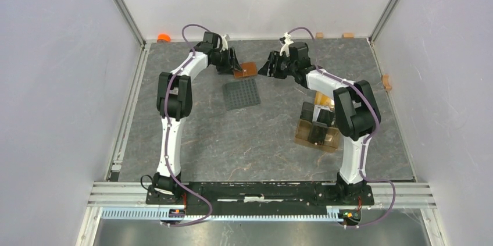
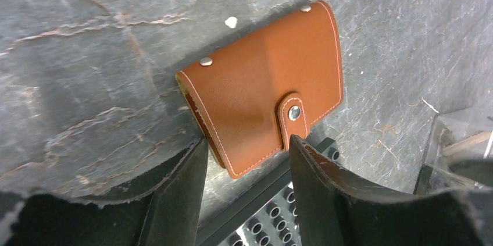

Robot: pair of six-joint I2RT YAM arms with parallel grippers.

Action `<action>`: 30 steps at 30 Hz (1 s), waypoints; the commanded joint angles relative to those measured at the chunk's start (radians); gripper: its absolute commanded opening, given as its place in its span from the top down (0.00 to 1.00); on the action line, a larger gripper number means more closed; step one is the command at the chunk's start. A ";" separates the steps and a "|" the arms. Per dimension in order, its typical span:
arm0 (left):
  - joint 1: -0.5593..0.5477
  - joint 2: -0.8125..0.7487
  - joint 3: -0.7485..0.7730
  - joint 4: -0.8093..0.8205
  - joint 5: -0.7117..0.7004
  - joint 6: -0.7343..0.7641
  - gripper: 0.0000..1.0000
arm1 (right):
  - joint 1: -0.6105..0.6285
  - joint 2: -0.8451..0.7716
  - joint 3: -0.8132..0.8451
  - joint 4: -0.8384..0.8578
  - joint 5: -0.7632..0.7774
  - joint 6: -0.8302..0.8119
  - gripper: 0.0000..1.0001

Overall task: Put the credit cards into the card holder
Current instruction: Pick up the card holder from the center of the board.

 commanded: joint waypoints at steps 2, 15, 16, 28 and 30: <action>-0.014 -0.030 -0.027 0.044 -0.057 -0.025 0.41 | -0.063 0.117 0.145 0.011 -0.109 0.022 0.43; -0.014 -0.004 -0.041 0.098 -0.067 -0.126 0.63 | -0.091 0.403 0.433 0.004 -0.204 0.106 0.49; -0.014 -0.001 -0.042 0.098 -0.066 -0.125 0.65 | -0.091 0.417 0.442 0.006 -0.203 0.112 0.49; -0.014 0.042 -0.035 0.098 -0.031 -0.136 0.81 | -0.069 0.567 0.595 0.031 -0.239 0.167 0.53; -0.014 0.046 -0.036 0.100 -0.023 -0.140 0.84 | -0.066 0.582 0.591 0.068 -0.260 0.195 0.56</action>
